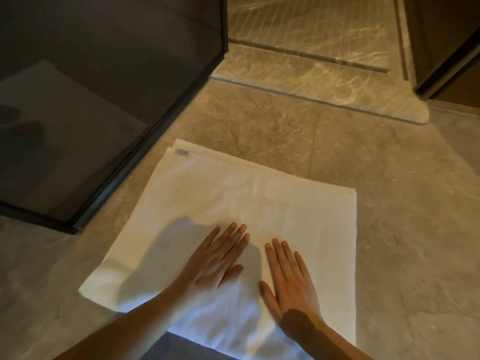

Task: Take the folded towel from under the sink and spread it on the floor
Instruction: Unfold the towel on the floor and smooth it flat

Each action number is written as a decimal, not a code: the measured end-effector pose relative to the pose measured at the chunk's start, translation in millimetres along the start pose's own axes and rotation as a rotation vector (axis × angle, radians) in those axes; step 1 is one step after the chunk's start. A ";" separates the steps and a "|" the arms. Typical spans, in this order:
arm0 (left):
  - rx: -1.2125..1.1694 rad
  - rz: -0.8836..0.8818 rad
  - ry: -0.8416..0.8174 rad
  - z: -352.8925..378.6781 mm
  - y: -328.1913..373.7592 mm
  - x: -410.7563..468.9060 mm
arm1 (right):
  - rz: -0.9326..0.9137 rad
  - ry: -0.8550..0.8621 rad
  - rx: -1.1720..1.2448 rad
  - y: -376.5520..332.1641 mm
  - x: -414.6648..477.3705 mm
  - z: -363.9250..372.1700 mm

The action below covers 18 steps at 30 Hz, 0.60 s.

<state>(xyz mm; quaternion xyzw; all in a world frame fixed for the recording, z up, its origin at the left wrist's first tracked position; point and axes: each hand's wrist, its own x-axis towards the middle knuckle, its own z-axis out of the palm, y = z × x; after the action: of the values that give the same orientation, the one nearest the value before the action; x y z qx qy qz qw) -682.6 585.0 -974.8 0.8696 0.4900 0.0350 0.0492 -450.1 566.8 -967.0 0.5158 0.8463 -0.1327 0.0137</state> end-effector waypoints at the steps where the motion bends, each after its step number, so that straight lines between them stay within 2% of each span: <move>1: 0.000 -0.001 0.007 0.9 1.9 3.2 | -0.003 0.002 0.001 5.9 0.8 -0.1; 13: -0.109 -0.078 -0.027 8.7 50.6 89.2 | 0.054 0.005 -0.025 108.9 9.6 -31.3; 18: -0.110 -0.032 -0.056 -0.3 49.1 95.4 | 0.055 0.008 -0.018 113.6 8.8 -36.8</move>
<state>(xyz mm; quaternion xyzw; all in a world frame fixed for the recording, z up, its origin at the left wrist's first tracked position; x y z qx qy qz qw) -591.5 641.4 -967.4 0.8584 0.4995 0.0366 0.1112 -350.4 632.4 -956.8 0.5391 0.8331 -0.1223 0.0185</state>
